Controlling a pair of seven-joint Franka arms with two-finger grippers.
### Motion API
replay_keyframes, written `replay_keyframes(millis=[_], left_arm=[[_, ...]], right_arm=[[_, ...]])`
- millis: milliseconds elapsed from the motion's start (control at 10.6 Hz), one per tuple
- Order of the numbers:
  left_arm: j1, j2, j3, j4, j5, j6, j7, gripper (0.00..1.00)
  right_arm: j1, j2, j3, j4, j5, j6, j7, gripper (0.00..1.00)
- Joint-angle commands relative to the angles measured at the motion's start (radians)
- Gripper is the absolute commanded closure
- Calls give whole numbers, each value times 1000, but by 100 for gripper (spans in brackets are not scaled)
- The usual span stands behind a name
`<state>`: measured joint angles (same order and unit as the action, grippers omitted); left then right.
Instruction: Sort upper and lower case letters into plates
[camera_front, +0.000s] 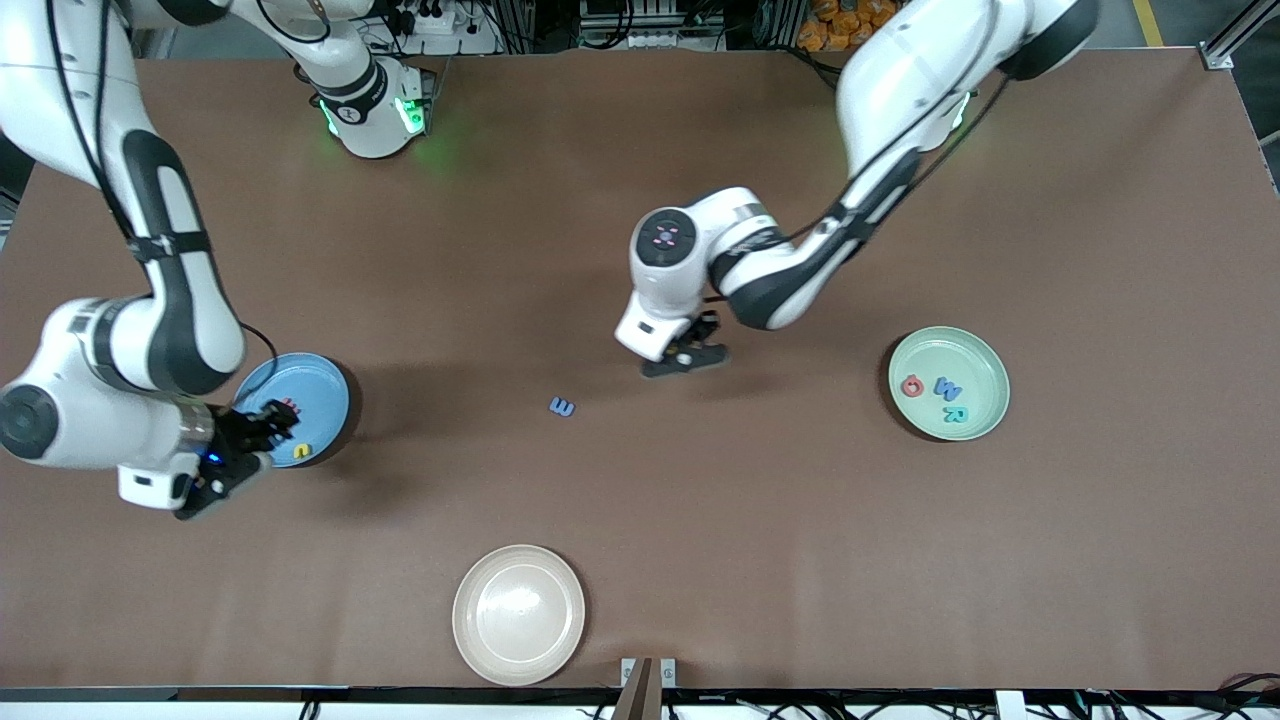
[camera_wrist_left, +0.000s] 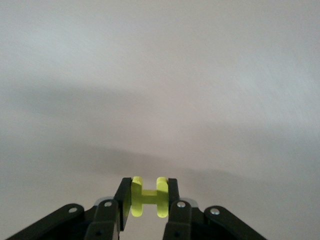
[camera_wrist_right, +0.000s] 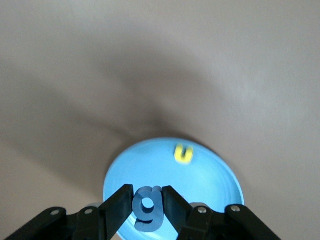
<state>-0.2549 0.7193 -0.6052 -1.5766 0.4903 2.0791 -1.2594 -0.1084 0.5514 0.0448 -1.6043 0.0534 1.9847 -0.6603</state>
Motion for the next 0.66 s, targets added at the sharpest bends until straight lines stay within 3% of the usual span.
replay_keyframes(millis=[0,94,188,565], left_arm=[[194,-110,-57,-141,-19,-51,41,100],[282,-132,-68,-179,-19,-51,111,100],[366,-141,-88,-204,-19,-54,156,100],[647,-136,-183,-230,-21,-93,368,100]], right_arm=[[-13,-148,12,-276,-12,159,-9,99],[-13,-150,13,-308,-12,192,-5,44],[-11,-136,13,-307,-9,207,1,0],[175,-108,17,-283,-3,290,8,0]])
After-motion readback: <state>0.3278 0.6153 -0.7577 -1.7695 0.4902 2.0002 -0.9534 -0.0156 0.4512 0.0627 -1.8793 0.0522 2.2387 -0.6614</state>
